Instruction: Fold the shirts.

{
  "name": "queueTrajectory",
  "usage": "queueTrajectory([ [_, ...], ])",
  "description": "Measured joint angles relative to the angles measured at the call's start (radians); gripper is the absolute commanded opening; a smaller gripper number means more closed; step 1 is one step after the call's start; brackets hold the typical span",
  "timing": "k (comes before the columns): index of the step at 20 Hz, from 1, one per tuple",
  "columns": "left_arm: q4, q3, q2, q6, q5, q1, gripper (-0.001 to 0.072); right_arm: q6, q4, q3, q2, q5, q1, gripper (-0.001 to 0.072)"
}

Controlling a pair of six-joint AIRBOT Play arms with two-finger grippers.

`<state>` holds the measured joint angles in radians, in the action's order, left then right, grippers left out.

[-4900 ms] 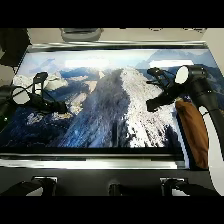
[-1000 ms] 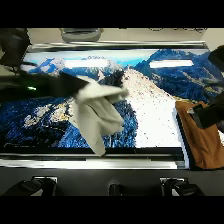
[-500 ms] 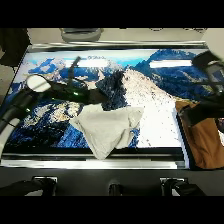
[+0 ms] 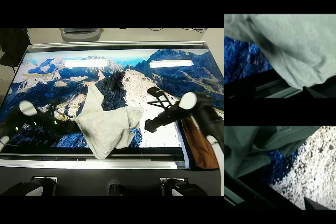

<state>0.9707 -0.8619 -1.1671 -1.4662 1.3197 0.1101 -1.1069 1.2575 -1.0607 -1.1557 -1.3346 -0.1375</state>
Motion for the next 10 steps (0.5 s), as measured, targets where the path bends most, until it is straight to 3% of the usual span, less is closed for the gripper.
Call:
queueTrajectory([
  [6, -0.171, 0.266, 0.029, 0.005, -0.218, 0.203, 0.0698, 0.009, -0.137, 0.050, -0.160, 0.157, 0.000, 0.0709],
  [7, -0.188, 0.280, 0.023, -0.001, -0.253, 0.234, 0.0619, 0.013, -0.164, 0.051, -0.181, 0.173, 0.000, 0.0710],
  [10, -0.221, 0.305, -0.008, -0.047, -0.364, 0.315, 0.0588, 0.027, -0.248, 0.056, -0.241, 0.201, -0.013, 0.0709],
])
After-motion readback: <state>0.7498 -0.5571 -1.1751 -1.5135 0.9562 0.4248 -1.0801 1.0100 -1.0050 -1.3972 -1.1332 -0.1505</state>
